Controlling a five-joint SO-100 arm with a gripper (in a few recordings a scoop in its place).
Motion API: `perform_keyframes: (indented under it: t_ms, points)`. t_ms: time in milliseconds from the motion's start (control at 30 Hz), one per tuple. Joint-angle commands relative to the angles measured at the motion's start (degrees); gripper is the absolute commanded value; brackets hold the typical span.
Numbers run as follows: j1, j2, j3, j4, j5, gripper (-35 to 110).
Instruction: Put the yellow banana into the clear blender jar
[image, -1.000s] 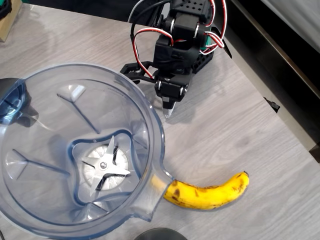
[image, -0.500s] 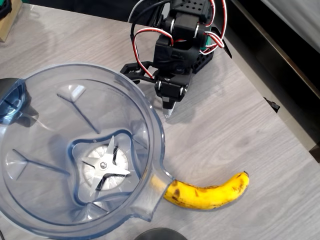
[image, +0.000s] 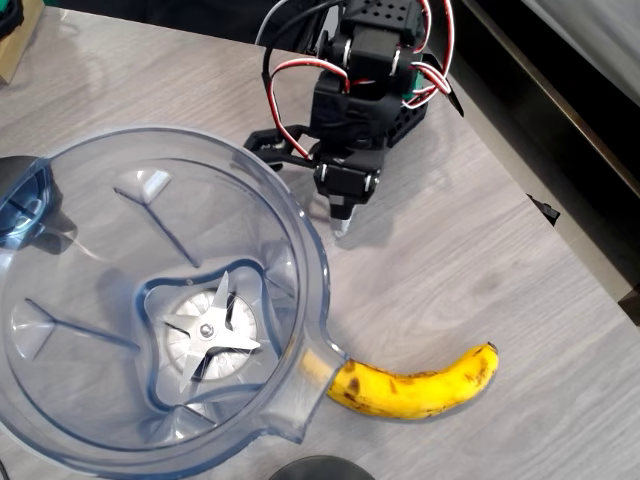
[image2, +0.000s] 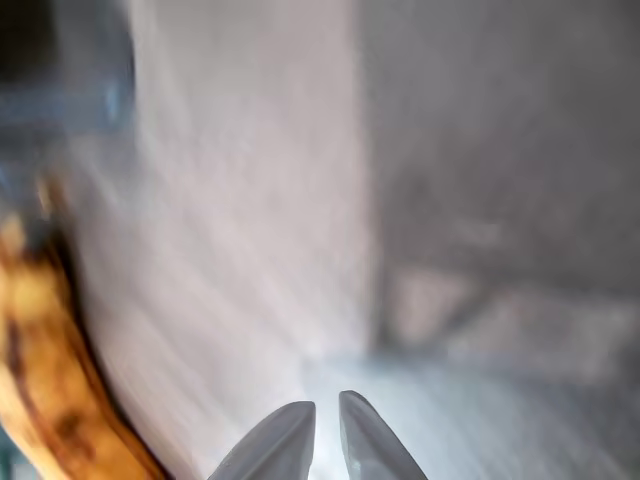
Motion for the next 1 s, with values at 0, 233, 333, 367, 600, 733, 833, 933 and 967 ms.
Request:
perform_keyframes:
  t_ms: [0, 233, 333, 367, 600, 733, 833, 933, 967]
  points:
    - [-3.0, 1.8, 0.5, 0.1, -0.2, 0]
    - [-3.4, 1.8, 0.5, -1.3, 0.3, 0]
    - [-5.5, 1.8, 0.4, -2.2, -0.2, 0]
    - [-6.5, 1.8, 0.2, -2.9, 0.1, 0]
    - [-11.0, 1.8, -7.2, -6.4, -1.5, 0]
    - [-13.4, 0.4, -16.5, -10.2, -3.3, 0]
    - [-16.0, -10.3, -26.3, -14.2, -2.3, 0]
    - [-17.7, -29.7, -41.6, -13.7, 0.0, 0]
    - [-18.4, -35.5, -46.6, -12.8, 0.4, 0]
